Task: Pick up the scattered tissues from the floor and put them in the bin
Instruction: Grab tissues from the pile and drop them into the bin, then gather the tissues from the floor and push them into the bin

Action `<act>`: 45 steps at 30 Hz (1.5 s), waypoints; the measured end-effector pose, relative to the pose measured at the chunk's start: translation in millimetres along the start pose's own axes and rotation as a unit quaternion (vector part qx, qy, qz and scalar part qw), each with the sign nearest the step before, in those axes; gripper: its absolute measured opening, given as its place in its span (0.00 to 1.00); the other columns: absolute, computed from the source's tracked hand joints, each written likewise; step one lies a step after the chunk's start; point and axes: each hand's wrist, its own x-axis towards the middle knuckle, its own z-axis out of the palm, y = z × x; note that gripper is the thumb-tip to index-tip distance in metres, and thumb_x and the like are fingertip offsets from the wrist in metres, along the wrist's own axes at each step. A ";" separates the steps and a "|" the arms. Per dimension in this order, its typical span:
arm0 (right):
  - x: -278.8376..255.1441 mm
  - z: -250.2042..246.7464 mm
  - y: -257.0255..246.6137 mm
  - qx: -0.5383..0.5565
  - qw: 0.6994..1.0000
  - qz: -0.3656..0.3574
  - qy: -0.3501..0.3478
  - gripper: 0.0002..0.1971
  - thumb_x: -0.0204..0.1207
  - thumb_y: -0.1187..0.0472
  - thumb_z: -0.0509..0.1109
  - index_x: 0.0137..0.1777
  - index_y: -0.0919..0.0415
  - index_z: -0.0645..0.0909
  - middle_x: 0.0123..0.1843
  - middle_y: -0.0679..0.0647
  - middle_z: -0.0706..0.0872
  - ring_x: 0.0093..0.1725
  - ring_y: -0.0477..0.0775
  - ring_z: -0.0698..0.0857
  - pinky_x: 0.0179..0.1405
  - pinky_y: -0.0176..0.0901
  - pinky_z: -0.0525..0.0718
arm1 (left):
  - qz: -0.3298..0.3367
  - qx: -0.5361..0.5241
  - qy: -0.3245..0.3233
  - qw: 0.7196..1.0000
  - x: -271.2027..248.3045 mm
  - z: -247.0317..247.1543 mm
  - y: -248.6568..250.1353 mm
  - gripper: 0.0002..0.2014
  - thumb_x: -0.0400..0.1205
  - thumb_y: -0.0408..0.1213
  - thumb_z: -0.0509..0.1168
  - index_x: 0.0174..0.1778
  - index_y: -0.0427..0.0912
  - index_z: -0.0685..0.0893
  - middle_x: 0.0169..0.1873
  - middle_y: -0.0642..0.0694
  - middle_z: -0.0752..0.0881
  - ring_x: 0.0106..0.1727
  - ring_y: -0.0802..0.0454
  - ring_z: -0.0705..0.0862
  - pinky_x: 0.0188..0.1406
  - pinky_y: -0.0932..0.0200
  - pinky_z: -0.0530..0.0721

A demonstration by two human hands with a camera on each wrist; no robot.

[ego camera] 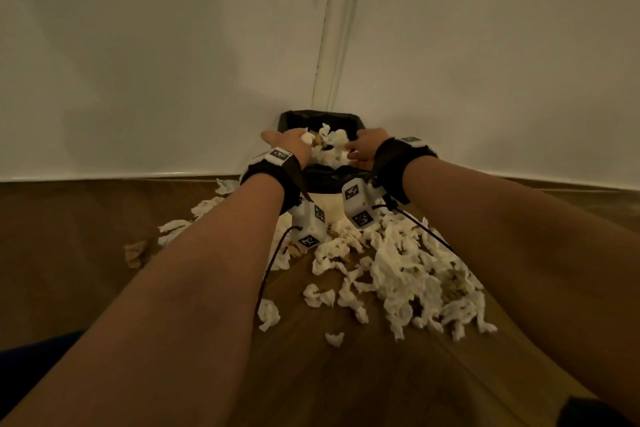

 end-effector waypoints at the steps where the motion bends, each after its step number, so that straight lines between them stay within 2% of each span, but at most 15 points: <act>1: -0.7 1.9 -0.7 0.029 0.999 -0.001 -0.023 0.20 0.84 0.64 0.57 0.75 0.69 0.67 0.46 0.54 0.78 0.39 0.48 0.79 0.37 0.39 0.83 | -0.009 0.001 -0.006 1.000 2.3 1.8 -0.2 0.22 0.84 0.35 0.57 0.75 0.43 0.71 0.75 0.32 0.66 0.75 0.34 0.67 0.70 0.51 0.68; 3: -2.4 1.6 1.1 0.105 0.994 -0.003 -0.029 0.20 0.86 0.64 0.50 0.76 0.67 0.65 0.51 0.55 0.78 0.37 0.48 0.75 0.31 0.40 0.81 | -0.034 0.021 -0.008 0.999 9.4 4.9 0.0 0.25 0.85 0.38 0.56 0.79 0.43 0.63 0.76 0.34 0.64 0.75 0.36 0.67 0.74 0.50 0.64; 5: 0.7 -3.6 12.2 0.125 0.992 -0.019 0.022 0.20 0.84 0.69 0.51 0.76 0.67 0.67 0.56 0.61 0.80 0.35 0.49 0.76 0.36 0.43 0.81 | -0.048 -0.036 -0.016 0.998 12.7 6.3 4.4 0.29 0.84 0.40 0.56 0.82 0.43 0.56 0.76 0.33 0.63 0.73 0.35 0.70 0.71 0.51 0.68; 9: -0.5 -19.4 50.7 0.128 0.988 -0.014 0.089 0.20 0.79 0.75 0.58 0.68 0.65 0.77 0.42 0.59 0.84 0.39 0.55 0.83 0.40 0.48 0.85 | -0.029 -0.155 -0.042 0.987 18.9 18.1 13.3 0.33 0.86 0.36 0.56 0.83 0.40 0.45 0.79 0.33 0.60 0.77 0.37 0.65 0.76 0.50 0.65; 12: -9.7 -35.1 79.2 0.130 0.985 -0.014 0.117 0.20 0.77 0.73 0.60 0.68 0.62 0.78 0.44 0.58 0.87 0.40 0.54 0.84 0.37 0.44 0.85 | -0.016 -0.166 -0.050 0.985 16.9 24.4 23.0 0.31 0.86 0.32 0.53 0.82 0.38 0.44 0.80 0.35 0.58 0.79 0.40 0.62 0.76 0.54 0.61; 17: -27.5 -53.8 130.5 0.172 0.974 0.026 0.144 0.18 0.82 0.71 0.52 0.67 0.61 0.76 0.36 0.54 0.86 0.36 0.51 0.84 0.33 0.41 0.82 | 0.059 -0.184 0.056 0.980 4.8 31.7 15.5 0.22 0.86 0.31 0.51 0.78 0.41 0.66 0.74 0.40 0.72 0.74 0.46 0.71 0.71 0.61 0.67; 19: -38.8 -57.5 152.9 0.167 0.975 0.038 0.143 0.15 0.84 0.65 0.53 0.66 0.61 0.76 0.36 0.54 0.87 0.35 0.50 0.85 0.31 0.40 0.80 | 0.115 -0.211 0.133 0.962 -5.4 38.5 13.4 0.17 0.84 0.30 0.53 0.66 0.44 0.79 0.61 0.44 0.83 0.59 0.52 0.82 0.57 0.71 0.75; 21: -49.6 -57.8 174.7 0.162 0.974 0.053 0.147 0.14 0.85 0.61 0.55 0.62 0.63 0.79 0.33 0.54 0.87 0.31 0.49 0.85 0.26 0.37 0.80 | 0.142 -0.216 0.179 0.949 -18.6 48.2 9.9 0.14 0.82 0.32 0.54 0.50 0.51 0.84 0.46 0.50 0.86 0.38 0.61 0.82 0.39 0.75 0.75; 23: -58.5 -55.0 195.2 0.151 0.974 0.074 0.154 0.13 0.84 0.60 0.57 0.59 0.64 0.80 0.29 0.53 0.87 0.28 0.48 0.85 0.24 0.36 0.81 | 0.154 -0.207 0.171 0.951 -33.3 64.1 2.9 0.13 0.80 0.34 0.56 0.40 0.53 0.83 0.38 0.54 0.84 0.31 0.65 0.77 0.34 0.73 0.75; 27: -74.2 -41.1 231.0 0.104 0.976 0.111 0.154 0.13 0.84 0.60 0.58 0.58 0.63 0.82 0.33 0.53 0.87 0.33 0.50 0.84 0.38 0.43 0.84 | 0.186 -0.102 0.065 0.975 -68.1 106.3 -18.7 0.12 0.79 0.35 0.58 0.34 0.55 0.82 0.31 0.58 0.79 0.27 0.63 0.75 0.25 0.68 0.69; 32: -89.1 -13.4 259.3 -0.031 0.986 0.111 0.122 0.13 0.83 0.61 0.59 0.58 0.62 0.83 0.39 0.54 0.87 0.39 0.52 0.85 0.42 0.46 0.85 | 0.215 0.082 -0.109 0.967 -97.6 145.4 -63.9 0.10 0.81 0.38 0.57 0.46 0.51 0.84 0.48 0.51 0.83 0.40 0.53 0.80 0.38 0.60 0.78; 36: -93.6 9.7 266.0 -0.145 0.985 0.067 0.062 0.12 0.81 0.64 0.59 0.55 0.59 0.84 0.55 0.58 0.86 0.49 0.56 0.85 0.45 0.43 0.82 | 0.145 0.221 -0.227 0.937 -114.3 169.8 -103.7 0.18 0.83 0.42 0.57 0.70 0.51 0.73 0.69 0.43 0.70 0.68 0.42 0.73 0.63 0.47 0.77; 40: -93.3 22.8 270.4 -0.174 0.982 0.049 0.048 0.12 0.81 0.64 0.59 0.54 0.57 0.84 0.52 0.57 0.85 0.35 0.48 0.79 0.32 0.38 0.76 | 0.127 0.293 -0.288 0.903 -132.8 189.3 -136.8 0.28 0.80 0.60 0.55 0.77 0.63 0.61 0.81 0.48 0.52 0.81 0.37 0.52 0.76 0.35 0.60; 43: -92.6 24.4 275.3 -0.189 0.979 0.043 0.057 0.13 0.81 0.64 0.58 0.54 0.56 0.84 0.51 0.57 0.85 0.30 0.44 0.76 0.26 0.36 0.73 | 0.140 0.314 -0.304 0.889 -150.7 203.2 -150.0 0.38 0.74 0.69 0.57 0.79 0.59 0.57 0.82 0.51 0.47 0.82 0.39 0.46 0.78 0.35 0.53; 45: -92.1 23.2 278.0 -0.184 0.979 0.047 0.068 0.13 0.81 0.64 0.57 0.54 0.56 0.84 0.51 0.58 0.86 0.30 0.45 0.76 0.26 0.35 0.71 | 0.138 0.322 -0.290 0.890 -163.2 209.2 -152.3 0.40 0.75 0.65 0.61 0.80 0.53 0.56 0.81 0.48 0.49 0.81 0.40 0.49 0.78 0.40 0.57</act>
